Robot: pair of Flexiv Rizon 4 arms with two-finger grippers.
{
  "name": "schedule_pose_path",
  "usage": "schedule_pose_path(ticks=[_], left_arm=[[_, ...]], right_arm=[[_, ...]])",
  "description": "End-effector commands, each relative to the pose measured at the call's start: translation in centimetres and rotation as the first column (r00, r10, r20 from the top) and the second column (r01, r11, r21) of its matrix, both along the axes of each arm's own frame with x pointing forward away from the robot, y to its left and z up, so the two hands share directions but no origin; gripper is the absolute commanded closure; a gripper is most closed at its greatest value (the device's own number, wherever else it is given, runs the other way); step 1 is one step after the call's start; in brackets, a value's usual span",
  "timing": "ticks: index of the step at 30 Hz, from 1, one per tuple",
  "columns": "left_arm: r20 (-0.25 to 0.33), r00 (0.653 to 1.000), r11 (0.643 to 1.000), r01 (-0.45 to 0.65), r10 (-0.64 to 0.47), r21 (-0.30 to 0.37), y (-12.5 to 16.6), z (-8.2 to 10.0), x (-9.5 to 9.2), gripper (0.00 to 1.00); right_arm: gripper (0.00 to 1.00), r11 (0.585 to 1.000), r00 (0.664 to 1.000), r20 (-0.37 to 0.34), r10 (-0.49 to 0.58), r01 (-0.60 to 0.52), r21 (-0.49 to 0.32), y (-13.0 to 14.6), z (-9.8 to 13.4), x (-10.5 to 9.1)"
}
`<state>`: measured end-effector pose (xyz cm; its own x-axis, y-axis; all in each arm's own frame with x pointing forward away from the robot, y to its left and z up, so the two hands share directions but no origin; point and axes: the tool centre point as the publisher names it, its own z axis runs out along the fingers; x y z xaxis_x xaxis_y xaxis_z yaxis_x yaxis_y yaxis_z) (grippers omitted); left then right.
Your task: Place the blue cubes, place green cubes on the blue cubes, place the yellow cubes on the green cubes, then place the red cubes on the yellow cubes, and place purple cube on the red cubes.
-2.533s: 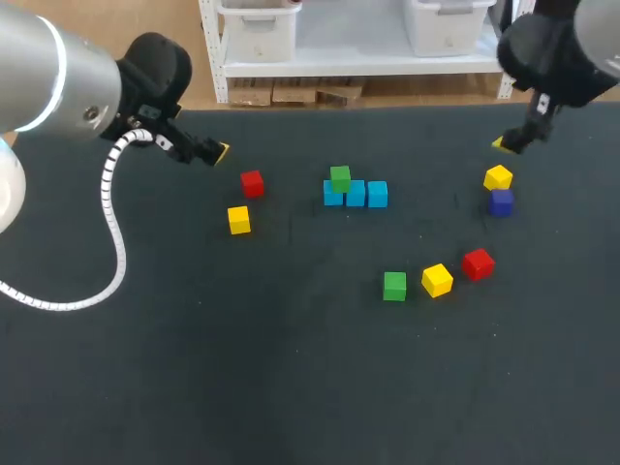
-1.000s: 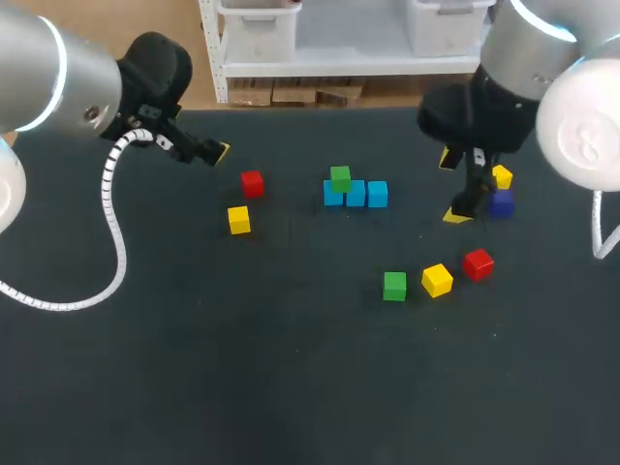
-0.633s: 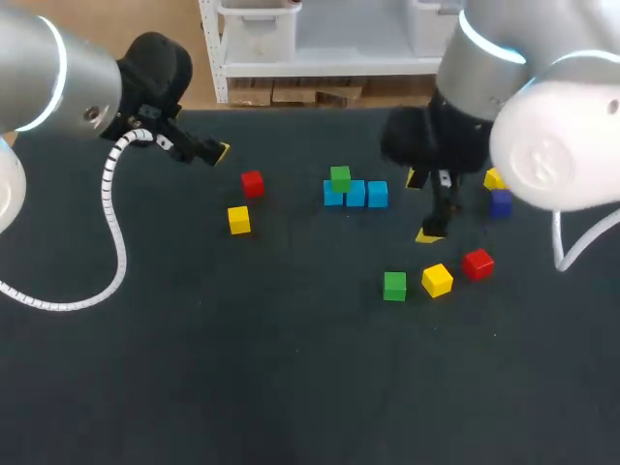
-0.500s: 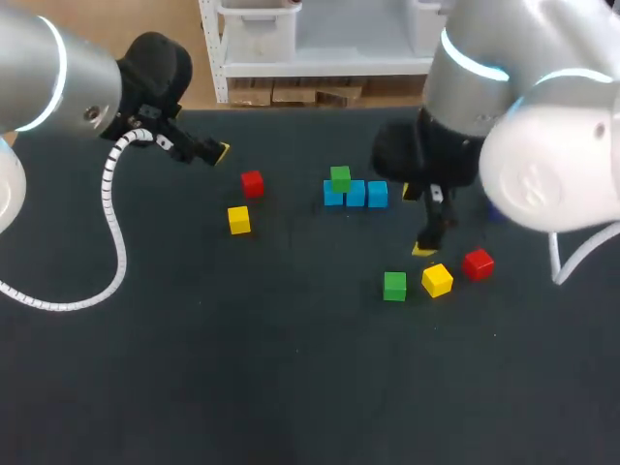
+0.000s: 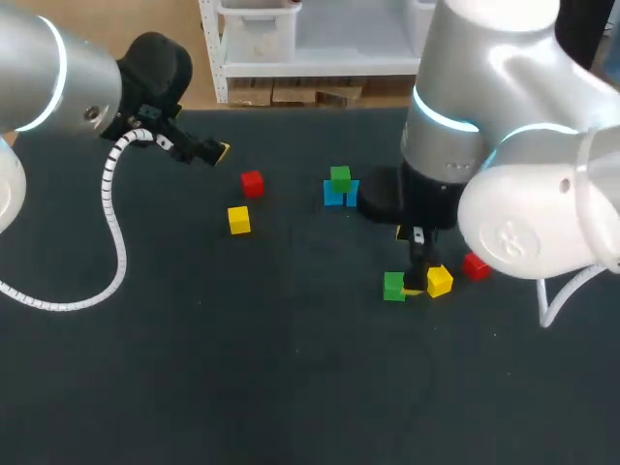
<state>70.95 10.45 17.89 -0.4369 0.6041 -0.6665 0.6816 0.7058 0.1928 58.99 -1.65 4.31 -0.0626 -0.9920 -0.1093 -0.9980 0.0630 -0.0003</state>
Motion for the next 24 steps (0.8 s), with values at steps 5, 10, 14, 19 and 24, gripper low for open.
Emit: schedule_pose_path(ticks=[5, 10, 14, 19, 24], left_arm=[[0.0, 1.0, 1.0, 0.002, -0.002, -0.001, 0.0, -0.1, 0.1, 0.0], [0.0, 1.0, 1.0, 0.002, -0.002, -0.001, 0.0, -0.1, 0.1, 0.0], [0.0, 1.0, 1.0, 0.002, -0.002, -0.001, 0.0, -0.1, 0.1, 0.0], [0.0, 1.0, 1.0, 0.002, -0.002, -0.001, 0.0, -0.1, 0.1, 0.0], [0.0, 1.0, 1.0, 0.002, -0.002, -0.001, 0.0, -0.1, 0.1, 0.0]], right_arm=[[0.0, 0.999, 0.998, -0.053, -0.028, 0.026, -0.03, 0.7, -2.0, 0.5], [0.0, 0.998, 0.999, -0.042, -0.033, 0.031, -0.047, 0.8, -2.8, 0.8], [0.0, 0.997, 0.999, -0.05, -0.021, 0.018, -0.072, 1.0, -3.8, 1.0], [0.0, 0.996, 0.998, -0.064, -0.01, 0.004, -0.084, 1.1, -4.6, 1.2], [0.19, 0.995, 0.997, -0.074, -0.001, -0.006, -0.097, 1.2, -5.1, 1.3]])
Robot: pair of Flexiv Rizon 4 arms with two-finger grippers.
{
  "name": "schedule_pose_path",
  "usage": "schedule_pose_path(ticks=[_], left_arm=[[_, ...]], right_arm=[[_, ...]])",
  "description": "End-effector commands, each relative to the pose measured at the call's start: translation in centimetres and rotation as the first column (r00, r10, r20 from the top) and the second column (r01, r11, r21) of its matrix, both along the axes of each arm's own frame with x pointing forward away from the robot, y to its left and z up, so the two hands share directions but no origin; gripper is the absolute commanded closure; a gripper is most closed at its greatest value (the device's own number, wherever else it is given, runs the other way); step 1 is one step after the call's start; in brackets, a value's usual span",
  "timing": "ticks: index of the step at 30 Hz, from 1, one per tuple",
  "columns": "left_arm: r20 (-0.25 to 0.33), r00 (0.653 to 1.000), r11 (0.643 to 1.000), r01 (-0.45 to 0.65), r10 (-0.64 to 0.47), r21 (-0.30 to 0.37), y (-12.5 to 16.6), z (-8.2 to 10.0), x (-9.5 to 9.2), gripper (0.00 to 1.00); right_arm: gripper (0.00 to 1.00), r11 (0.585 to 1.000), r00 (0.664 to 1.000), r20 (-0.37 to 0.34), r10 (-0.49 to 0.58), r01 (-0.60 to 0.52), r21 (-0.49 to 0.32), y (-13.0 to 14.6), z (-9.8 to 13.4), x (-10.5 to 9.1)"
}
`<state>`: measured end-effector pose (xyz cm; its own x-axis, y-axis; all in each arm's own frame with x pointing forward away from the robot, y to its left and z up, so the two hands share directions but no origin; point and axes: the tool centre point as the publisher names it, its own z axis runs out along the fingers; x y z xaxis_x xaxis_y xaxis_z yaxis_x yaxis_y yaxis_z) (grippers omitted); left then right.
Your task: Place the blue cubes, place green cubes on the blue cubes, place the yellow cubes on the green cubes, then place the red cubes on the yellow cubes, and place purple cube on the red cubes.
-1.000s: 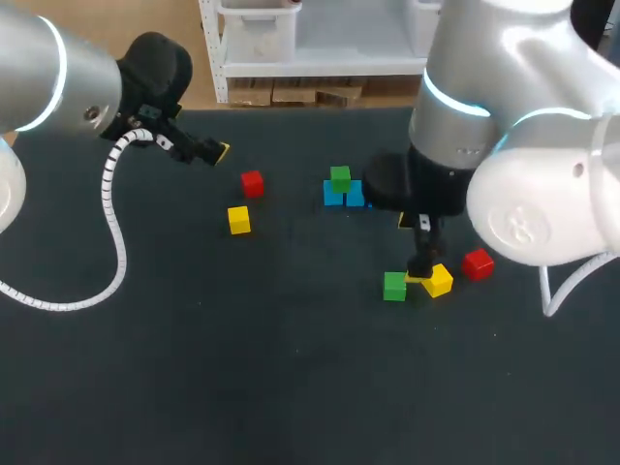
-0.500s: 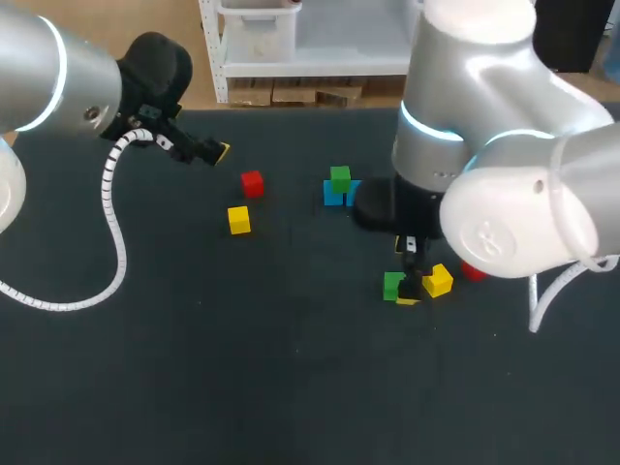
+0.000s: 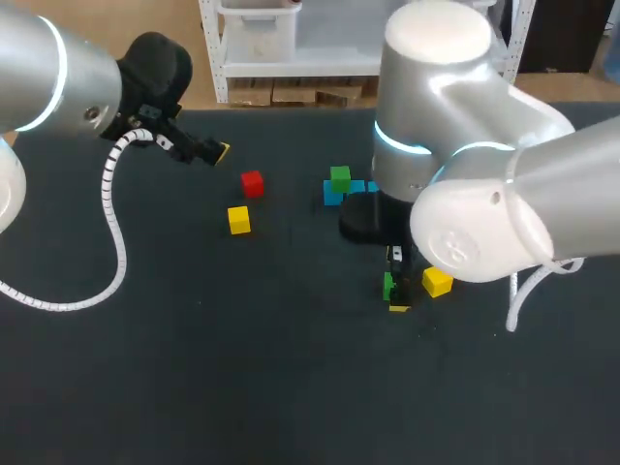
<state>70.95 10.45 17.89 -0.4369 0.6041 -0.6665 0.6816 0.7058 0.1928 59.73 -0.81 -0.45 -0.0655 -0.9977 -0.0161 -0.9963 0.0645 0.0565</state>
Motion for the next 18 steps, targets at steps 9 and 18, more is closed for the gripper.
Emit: schedule_pose_path(ticks=[9, 18], left_arm=[[0.0, 1.0, 1.0, 0.002, -0.002, -0.001, 0.04, -0.05, 0.08, 0.0], [0.0, 1.0, 1.0, 0.002, -0.002, -0.001, 0.04, -0.05, 0.08, 0.0]], right_arm=[[1.0, 1.0, 1.0, -0.007, -0.001, 0.001, -0.026, 0.03, -0.71, 0.81], [1.0, 1.0, 1.0, 0.003, 0.008, -0.008, 0.0, -0.53, 0.25, 0.82]])
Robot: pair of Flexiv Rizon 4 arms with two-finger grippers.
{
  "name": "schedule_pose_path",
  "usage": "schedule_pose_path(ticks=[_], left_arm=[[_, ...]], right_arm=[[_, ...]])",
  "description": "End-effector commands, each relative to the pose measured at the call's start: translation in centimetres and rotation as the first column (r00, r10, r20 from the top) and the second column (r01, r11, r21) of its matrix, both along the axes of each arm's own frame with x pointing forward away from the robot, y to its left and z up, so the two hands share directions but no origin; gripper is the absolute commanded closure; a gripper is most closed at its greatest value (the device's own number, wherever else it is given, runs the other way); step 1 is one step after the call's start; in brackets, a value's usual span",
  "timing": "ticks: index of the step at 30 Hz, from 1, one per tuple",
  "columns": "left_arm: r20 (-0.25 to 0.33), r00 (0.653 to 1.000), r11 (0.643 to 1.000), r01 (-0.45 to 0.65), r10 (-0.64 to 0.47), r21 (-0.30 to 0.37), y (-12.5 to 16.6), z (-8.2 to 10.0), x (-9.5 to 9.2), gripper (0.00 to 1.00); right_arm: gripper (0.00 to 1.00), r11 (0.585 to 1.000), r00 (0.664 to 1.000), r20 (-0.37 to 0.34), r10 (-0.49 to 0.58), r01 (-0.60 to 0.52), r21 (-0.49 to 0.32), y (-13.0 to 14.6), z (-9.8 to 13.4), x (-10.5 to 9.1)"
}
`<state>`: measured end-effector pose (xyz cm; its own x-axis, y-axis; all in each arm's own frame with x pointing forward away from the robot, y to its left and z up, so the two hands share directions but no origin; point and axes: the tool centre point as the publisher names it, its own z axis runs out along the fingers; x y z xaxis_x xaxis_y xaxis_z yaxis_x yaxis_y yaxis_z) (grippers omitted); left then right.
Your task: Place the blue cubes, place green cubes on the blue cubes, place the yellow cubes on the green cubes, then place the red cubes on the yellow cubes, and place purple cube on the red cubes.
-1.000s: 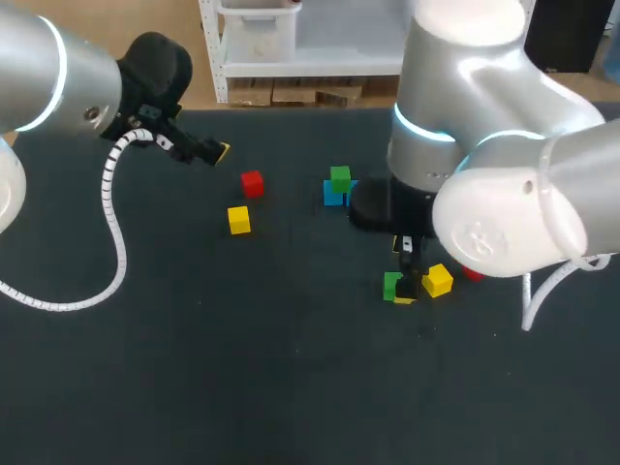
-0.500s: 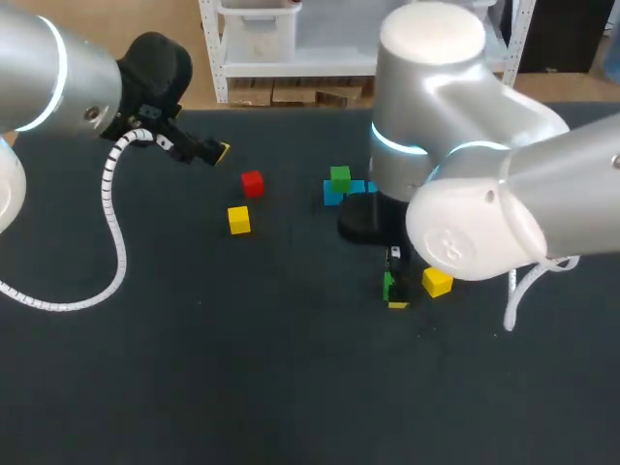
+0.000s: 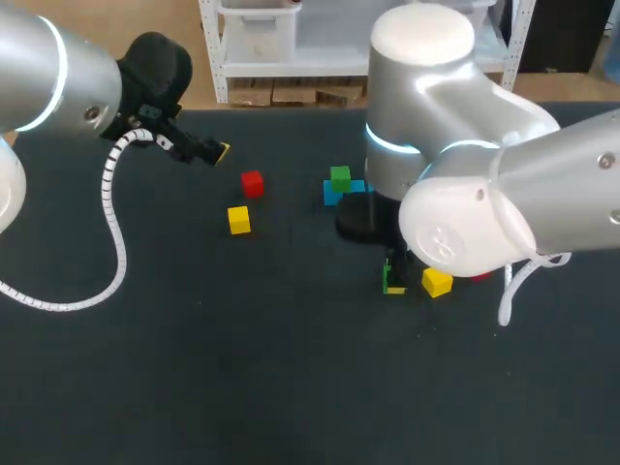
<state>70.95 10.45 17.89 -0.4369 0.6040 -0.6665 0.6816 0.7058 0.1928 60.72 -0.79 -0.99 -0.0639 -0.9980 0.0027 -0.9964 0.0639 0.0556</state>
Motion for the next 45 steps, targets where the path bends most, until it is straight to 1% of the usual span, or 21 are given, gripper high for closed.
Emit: schedule_pose_path(ticks=[1, 3, 6, 7, 9, 11, 13, 15, 16, 17, 25, 34, 45], left_arm=[[0.0, 1.0, 1.0, 0.002, -0.002, -0.001, 0.0, -0.1, 0.1, 0.0], [0.0, 1.0, 1.0, 0.002, -0.002, -0.001, 0.0, -0.1, 0.1, 0.0], [0.0, 1.0, 1.0, 0.002, -0.002, -0.001, 0.0, -0.1, 0.1, 0.0], [0.0, 1.0, 1.0, 0.002, -0.002, -0.001, 0.0, -0.1, 0.1, 0.0], [0.0, 1.0, 1.0, 0.002, -0.002, -0.001, 0.0, -0.1, 0.1, 0.0], [0.0, 1.0, 1.0, 0.002, -0.002, -0.001, 0.0, -0.1, 0.1, 0.0], [0.0, 1.0, 1.0, 0.002, -0.002, -0.001, 0.0, -0.1, 0.1, 0.0], [0.0, 1.0, 1.0, 0.002, -0.002, -0.001, 0.0, -0.1, 0.1, 0.0], [0.0, 1.0, 1.0, 0.002, -0.002, -0.001, 0.0, -0.1, 0.1, 0.0], [0.0, 1.0, 1.0, 0.002, -0.002, -0.001, 0.0, -0.1, 0.1, 0.0], [0.0, 1.0, 1.0, 0.002, -0.002, -0.001, 0.0, -0.1, 0.1, 0.0], [0.0, 1.0, 1.0, 0.002, -0.002, -0.001, 0.0, -0.1, 0.1, 0.0], [0.0, 1.0, 1.0, 0.002, -0.002, -0.001, 0.0, -0.1, 0.1, 0.0]], right_arm=[[1.0, 1.0, 1.0, 0.004, 0.009, -0.009, 0.021, -0.7, 1.1, -0.1], [1.0, 0.999, 1.0, 0.009, 0.016, -0.016, 0.037, -1.1, 1.9, 0.1], [1.0, 0.995, 0.999, -0.001, 0.054, -0.054, 0.086, -1.7, 3.4, 0.4], [1.0, 0.994, 0.998, 0.001, 0.063, -0.062, 0.085, -1.9, 4.1, 0.6], [1.0, 0.994, 0.996, 0.014, 0.088, -0.088, 0.06, -2.2, 5.2, 1.0], [1.0, 0.991, 0.994, 0.019, 0.112, -0.113, 0.067, -2.4, 6.3, 1.7], [1.0, 0.991, 0.992, 0.022, 0.122, -0.123, 0.045, -2.7, 7.0, 2.6], [1.0, 0.991, 0.992, 0.02, 0.125, -0.126, 0.044, -2.9, 7.4, 3.6], [1.0, 0.992, 0.992, 0.019, 0.126, -0.127, 0.028, -2.9, 7.5, 4.2], [1.0, 0.991, 0.991, 0.019, 0.129, -0.129, 0.018, -2.8, 7.6, 4.6], [1.0, 0.986, 0.986, 0.0, 0.167, -0.166, 0.032, -1.2, 7.6, 7.5], [1.0, 0.987, 0.988, -0.022, 0.153, -0.152, 0.045, -1.0, 7.0, 11.1], [1.0, 0.988, 0.988, -0.049, 0.145, -0.142, 0.06, 0.3, 6.6, 13.8]])
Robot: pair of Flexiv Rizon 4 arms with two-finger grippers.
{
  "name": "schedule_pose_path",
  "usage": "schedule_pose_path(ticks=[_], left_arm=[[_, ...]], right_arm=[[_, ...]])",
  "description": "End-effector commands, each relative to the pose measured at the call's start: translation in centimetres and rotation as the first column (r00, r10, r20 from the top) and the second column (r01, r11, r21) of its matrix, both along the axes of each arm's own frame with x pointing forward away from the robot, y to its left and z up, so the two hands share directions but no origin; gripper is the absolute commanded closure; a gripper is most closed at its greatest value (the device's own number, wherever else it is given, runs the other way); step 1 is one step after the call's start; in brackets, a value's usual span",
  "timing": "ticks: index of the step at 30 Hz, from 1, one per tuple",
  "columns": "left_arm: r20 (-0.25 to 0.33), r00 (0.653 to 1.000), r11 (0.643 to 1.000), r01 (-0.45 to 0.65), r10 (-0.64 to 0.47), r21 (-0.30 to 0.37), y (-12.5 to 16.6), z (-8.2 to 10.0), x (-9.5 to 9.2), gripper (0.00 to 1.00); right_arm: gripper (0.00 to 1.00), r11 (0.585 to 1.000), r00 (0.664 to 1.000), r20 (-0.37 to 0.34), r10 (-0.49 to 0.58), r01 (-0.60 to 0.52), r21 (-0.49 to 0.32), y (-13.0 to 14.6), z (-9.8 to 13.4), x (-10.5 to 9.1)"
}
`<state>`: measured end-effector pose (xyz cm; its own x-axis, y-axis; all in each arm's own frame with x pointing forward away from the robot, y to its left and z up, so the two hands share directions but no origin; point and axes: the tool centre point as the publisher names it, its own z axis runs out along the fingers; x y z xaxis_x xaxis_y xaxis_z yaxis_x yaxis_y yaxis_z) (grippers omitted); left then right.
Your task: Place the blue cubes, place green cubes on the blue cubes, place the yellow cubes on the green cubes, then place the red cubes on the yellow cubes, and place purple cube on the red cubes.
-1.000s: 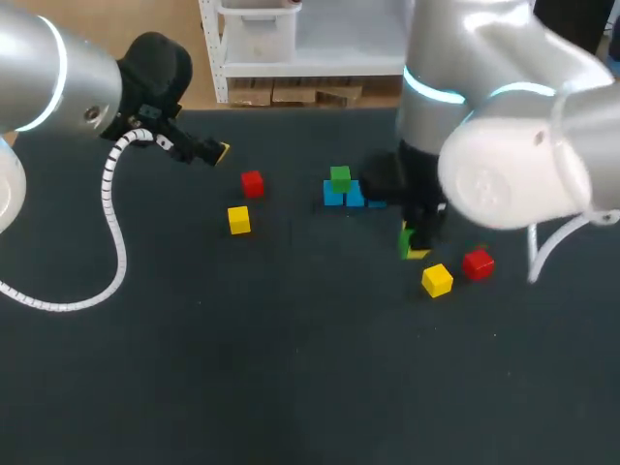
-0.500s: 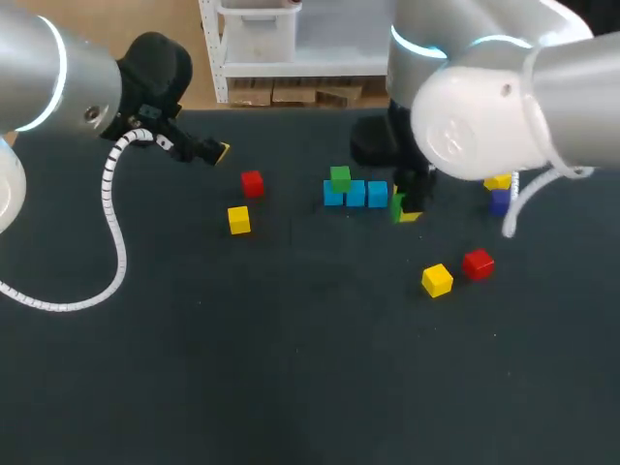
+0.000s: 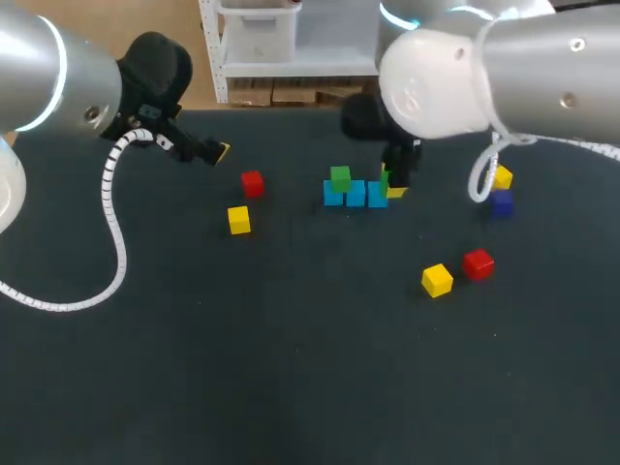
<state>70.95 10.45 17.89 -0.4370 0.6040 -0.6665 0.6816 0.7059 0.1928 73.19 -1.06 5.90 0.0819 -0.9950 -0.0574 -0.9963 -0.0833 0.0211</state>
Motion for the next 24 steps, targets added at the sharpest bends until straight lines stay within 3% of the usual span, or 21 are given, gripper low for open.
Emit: schedule_pose_path(ticks=[1, 12, 24], left_arm=[[0.0, 1.0, 1.0, 0.002, -0.002, -0.001, 0.0, 0.0, 0.1, 0.0], [0.0, 1.0, 1.0, 0.002, -0.002, -0.001, 0.0, 0.0, 0.1, 0.0], [0.0, 1.0, 1.0, 0.002, -0.002, -0.001, 0.0, 0.0, 0.1, 0.0]], right_arm=[[1.0, 1.0, 0.996, -0.087, -0.003, 0.002, -0.012, 0.7, -0.3, 1.5], [1.0, 0.999, 0.993, -0.118, -0.017, 0.014, -0.029, 1.7, -1.5, 3.3], [1.0, 0.998, 0.991, -0.132, -0.017, 0.009, -0.061, 2.4, -1.8, 4.1]])
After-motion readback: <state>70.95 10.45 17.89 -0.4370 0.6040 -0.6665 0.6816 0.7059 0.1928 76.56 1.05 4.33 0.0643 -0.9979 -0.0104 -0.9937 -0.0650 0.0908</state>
